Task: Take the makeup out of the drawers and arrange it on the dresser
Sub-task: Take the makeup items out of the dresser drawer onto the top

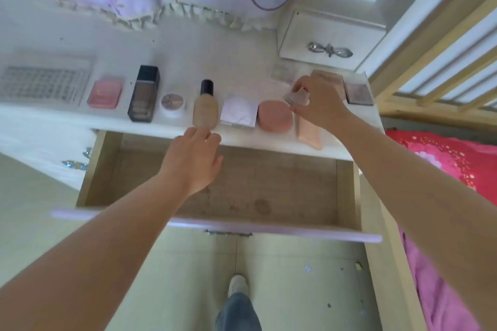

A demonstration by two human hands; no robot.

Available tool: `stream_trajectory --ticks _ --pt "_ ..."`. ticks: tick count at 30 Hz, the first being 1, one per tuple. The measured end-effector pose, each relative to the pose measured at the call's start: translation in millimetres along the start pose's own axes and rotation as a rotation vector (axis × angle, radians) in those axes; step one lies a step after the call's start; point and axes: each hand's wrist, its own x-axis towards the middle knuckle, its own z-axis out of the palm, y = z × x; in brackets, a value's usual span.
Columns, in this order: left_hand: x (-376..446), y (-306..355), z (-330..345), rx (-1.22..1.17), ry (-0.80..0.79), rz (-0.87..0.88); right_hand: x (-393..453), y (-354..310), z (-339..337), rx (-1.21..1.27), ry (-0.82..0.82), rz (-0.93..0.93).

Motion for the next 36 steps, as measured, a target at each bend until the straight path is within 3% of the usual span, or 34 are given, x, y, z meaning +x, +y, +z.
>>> stream_trajectory --ticks 11,17,20,24,28,32,36 --pt "96.2 -18.1 15.2 -0.024 0.254 0.099 128.0 13.8 44.2 -0.181 -0.326 -0.281" --pt "97.2 -35.3 36.7 -0.035 0.482 0.214 139.3 20.8 60.7 -0.083 -0.304 -0.357" --pt "87.9 -36.9 39.1 -0.094 0.537 0.269 125.2 18.8 50.5 0.010 -0.199 -0.310" --pt "52.3 -45.4 41.7 -0.077 0.474 0.366 54.7 11.0 33.9 0.170 -0.025 -0.210" --pt "-3.9 -55.7 51.9 -0.021 0.374 0.483 -46.4 -6.2 66.1 0.178 0.230 -0.280" --pt "-61.5 -65.6 68.5 0.029 0.210 0.587 -143.2 -2.1 117.8 0.113 0.122 -0.422" --pt "-87.9 -74.8 81.1 0.020 0.108 0.522 -189.5 3.6 151.6 -0.069 0.106 -0.338"
